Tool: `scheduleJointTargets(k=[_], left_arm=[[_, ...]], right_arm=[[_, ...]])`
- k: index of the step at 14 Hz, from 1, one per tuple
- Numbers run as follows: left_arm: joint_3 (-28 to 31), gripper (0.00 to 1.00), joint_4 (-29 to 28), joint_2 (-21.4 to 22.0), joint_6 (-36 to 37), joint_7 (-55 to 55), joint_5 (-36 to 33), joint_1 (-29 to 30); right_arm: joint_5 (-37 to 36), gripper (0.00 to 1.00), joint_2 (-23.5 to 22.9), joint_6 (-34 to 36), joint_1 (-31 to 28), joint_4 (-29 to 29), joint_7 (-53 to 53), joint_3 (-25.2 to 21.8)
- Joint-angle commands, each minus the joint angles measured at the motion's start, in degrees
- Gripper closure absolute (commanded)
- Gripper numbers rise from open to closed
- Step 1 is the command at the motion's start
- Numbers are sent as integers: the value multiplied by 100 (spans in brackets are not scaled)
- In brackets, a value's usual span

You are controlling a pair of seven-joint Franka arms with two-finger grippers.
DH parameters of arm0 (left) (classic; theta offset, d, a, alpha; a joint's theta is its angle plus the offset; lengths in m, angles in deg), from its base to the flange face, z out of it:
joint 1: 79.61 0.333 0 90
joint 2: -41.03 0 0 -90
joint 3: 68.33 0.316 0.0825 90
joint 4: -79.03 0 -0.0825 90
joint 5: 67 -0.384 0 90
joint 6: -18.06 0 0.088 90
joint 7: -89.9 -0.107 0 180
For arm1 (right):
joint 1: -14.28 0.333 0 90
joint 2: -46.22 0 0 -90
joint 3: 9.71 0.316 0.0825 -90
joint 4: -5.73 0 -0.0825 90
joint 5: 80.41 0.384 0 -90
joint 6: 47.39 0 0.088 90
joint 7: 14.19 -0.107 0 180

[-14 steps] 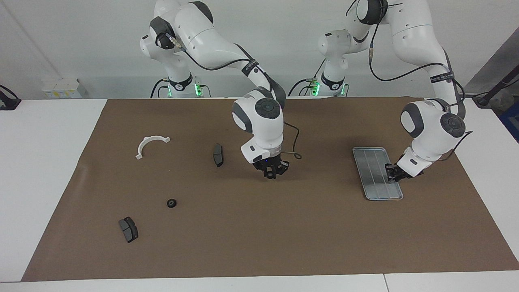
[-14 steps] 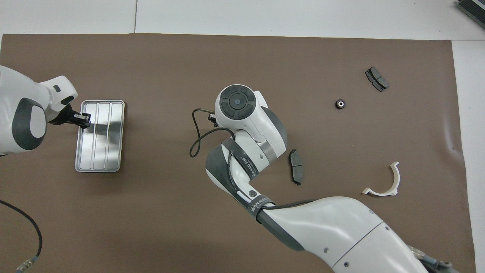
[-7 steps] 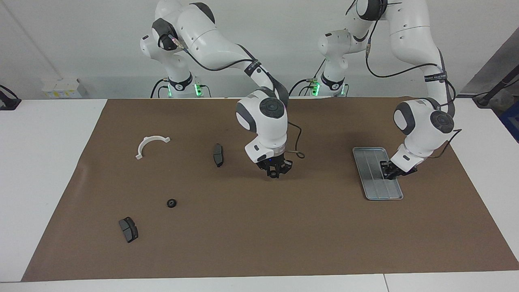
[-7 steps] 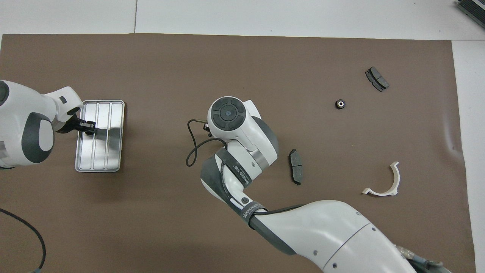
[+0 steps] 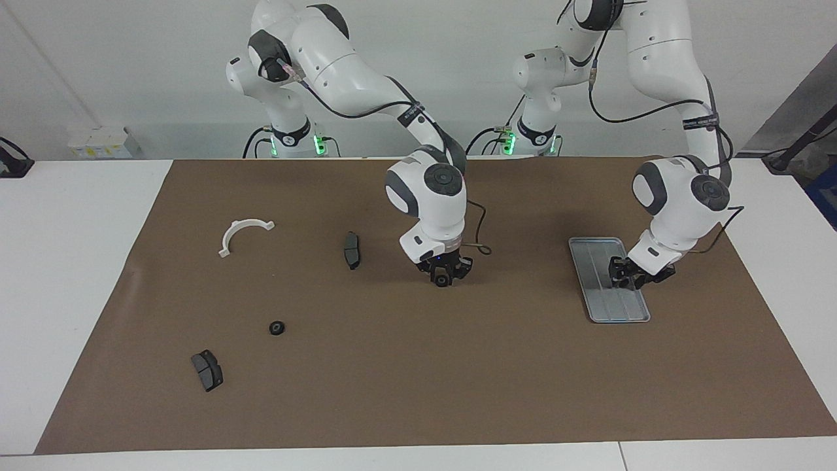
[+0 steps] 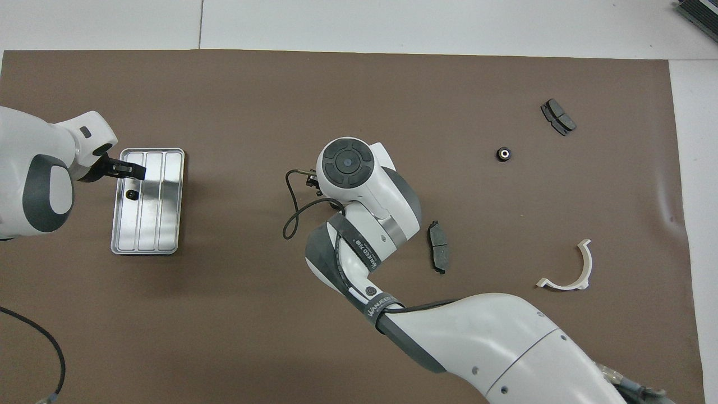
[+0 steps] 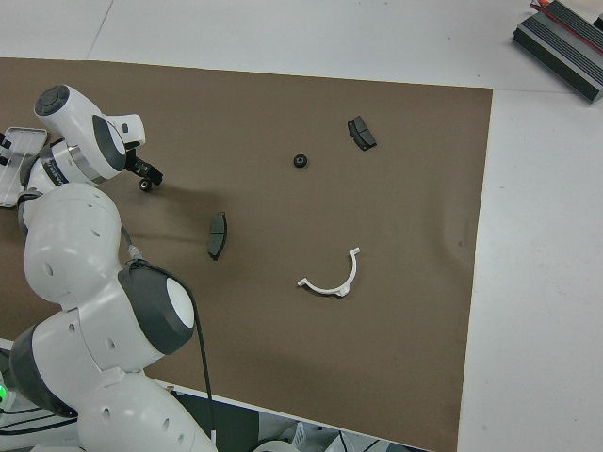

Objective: Pick bearing gear from pile to tray

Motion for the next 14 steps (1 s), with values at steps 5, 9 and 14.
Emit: scheduleJointTargets(k=[5, 9, 14], left_arm=[[61, 28, 69, 47, -324, 3503, 183, -1907], [70, 28, -55, -6, -949, 4650, 183, -3113], [79, 30, -178, -234, -1310, 4572, 104, -3800]], right_arm=[[13, 0, 264, 458, -1145, -233, 1200, 100], [31, 0, 317, 556, -1822, -233, 2158, 100], [31, 0, 256, 451, -2535, -207, 3494, 100]])
